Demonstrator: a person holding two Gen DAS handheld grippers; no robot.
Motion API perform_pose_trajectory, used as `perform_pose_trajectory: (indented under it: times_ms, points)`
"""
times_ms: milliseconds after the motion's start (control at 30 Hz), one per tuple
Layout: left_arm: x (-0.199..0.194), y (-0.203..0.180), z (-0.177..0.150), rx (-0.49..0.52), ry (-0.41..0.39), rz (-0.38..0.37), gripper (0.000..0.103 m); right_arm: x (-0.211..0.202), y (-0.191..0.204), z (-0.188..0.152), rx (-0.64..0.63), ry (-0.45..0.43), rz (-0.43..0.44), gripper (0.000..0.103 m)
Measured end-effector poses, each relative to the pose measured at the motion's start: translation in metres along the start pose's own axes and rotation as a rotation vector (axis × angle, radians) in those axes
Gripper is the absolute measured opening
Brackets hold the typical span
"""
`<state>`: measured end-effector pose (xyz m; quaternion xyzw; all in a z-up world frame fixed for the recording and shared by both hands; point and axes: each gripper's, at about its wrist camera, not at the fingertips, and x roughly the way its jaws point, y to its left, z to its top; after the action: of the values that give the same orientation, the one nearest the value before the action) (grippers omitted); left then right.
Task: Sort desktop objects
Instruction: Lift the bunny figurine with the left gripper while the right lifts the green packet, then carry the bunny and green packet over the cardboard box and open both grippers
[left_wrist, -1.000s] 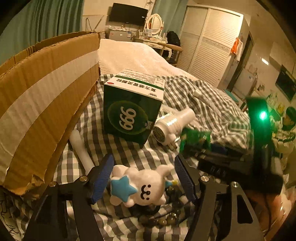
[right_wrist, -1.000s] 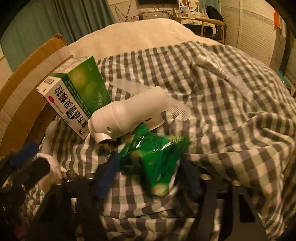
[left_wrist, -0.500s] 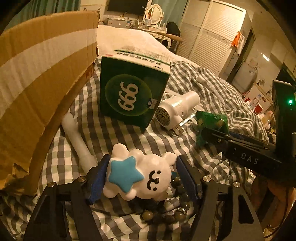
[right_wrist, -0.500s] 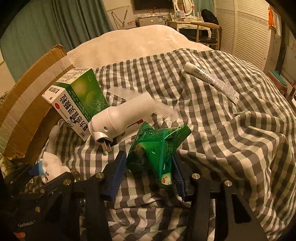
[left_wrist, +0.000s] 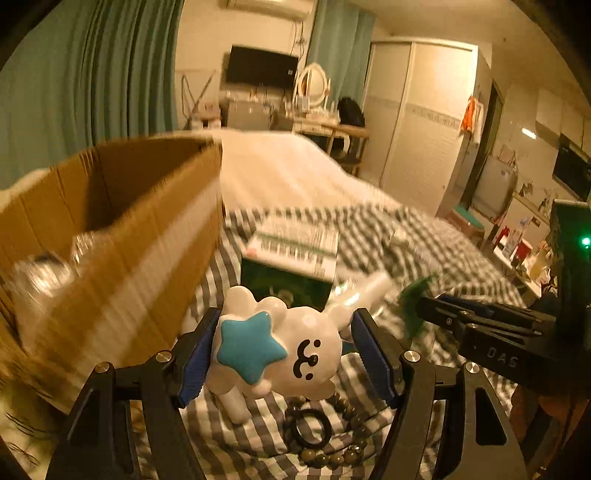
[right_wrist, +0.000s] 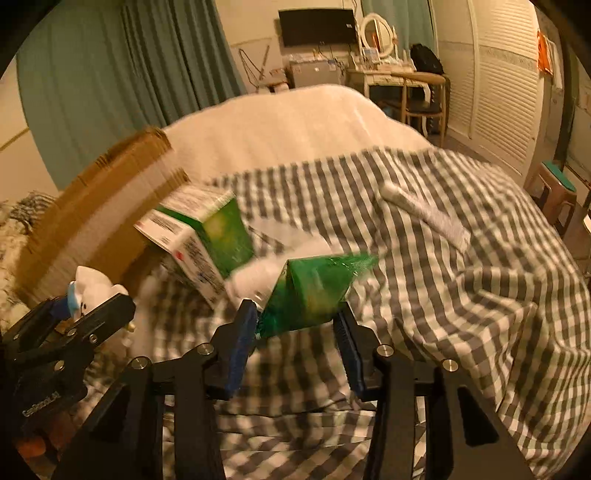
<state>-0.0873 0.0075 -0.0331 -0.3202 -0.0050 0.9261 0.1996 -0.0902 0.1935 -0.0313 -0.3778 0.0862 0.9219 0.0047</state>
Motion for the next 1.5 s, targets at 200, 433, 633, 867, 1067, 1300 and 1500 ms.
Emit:
perform_pose_trajectory:
  times_ms: [200,433,633,867,1067,1300,1500]
  points:
    - [-0.016,0.006,0.010,0.008,-0.057,0.018,0.073,0.007,0.013,-0.004,-0.035,0.039,-0.019,0.031]
    - [0.007,0.005,-0.003,0.023,-0.006,0.044,0.073,0.031,0.012,-0.016,-0.032,0.082,-0.065,0.058]
    - [0.022,0.007,-0.010,0.000,0.032,0.039,0.073,0.065,0.010,-0.020,-0.066,0.125,-0.098,0.058]
    - [0.035,0.006,-0.015,0.003,0.054,0.039,0.073,0.079,0.006,-0.030,-0.078,0.144,-0.072,0.041]
    - [0.032,0.002,-0.014,0.011,0.038,0.042,0.073,0.060,-0.001,-0.028,-0.050,0.116,-0.026,0.038]
    - [-0.012,-0.004,0.010,0.001,-0.078,0.029,0.073,0.000,0.012,0.003,-0.016,-0.035,0.051,0.038]
    - [-0.069,0.007,0.040,-0.008,-0.220,0.059,0.073,-0.042,0.060,0.040,-0.079,-0.133,0.141,0.038]
